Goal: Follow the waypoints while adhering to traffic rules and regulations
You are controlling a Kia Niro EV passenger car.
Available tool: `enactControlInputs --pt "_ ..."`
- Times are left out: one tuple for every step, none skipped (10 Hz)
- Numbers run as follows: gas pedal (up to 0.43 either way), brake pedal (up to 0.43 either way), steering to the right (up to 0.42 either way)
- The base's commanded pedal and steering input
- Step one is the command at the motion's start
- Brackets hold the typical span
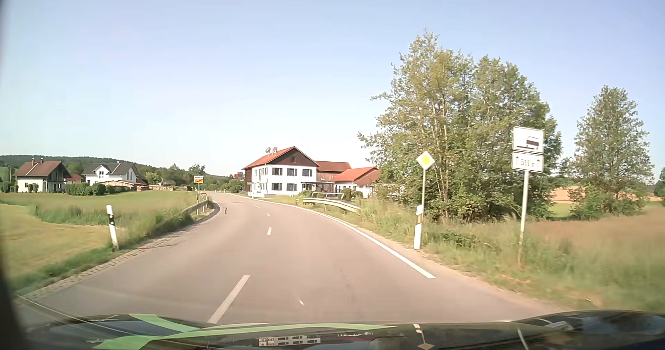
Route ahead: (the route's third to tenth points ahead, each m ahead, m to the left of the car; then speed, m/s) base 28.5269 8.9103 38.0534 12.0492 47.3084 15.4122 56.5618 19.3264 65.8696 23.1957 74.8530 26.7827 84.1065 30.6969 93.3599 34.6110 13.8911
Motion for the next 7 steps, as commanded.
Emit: enactControlInputs --pt "0.169 0.0 -0.067" --pt "0.177 0.0 -0.067" --pt "0.177 0.0 -0.067" --pt "0.189 0.0 -0.067" --pt "0.189 0.0 -0.067" --pt "0.189 0.0 -0.067" --pt "0.189 0.0 -0.067"
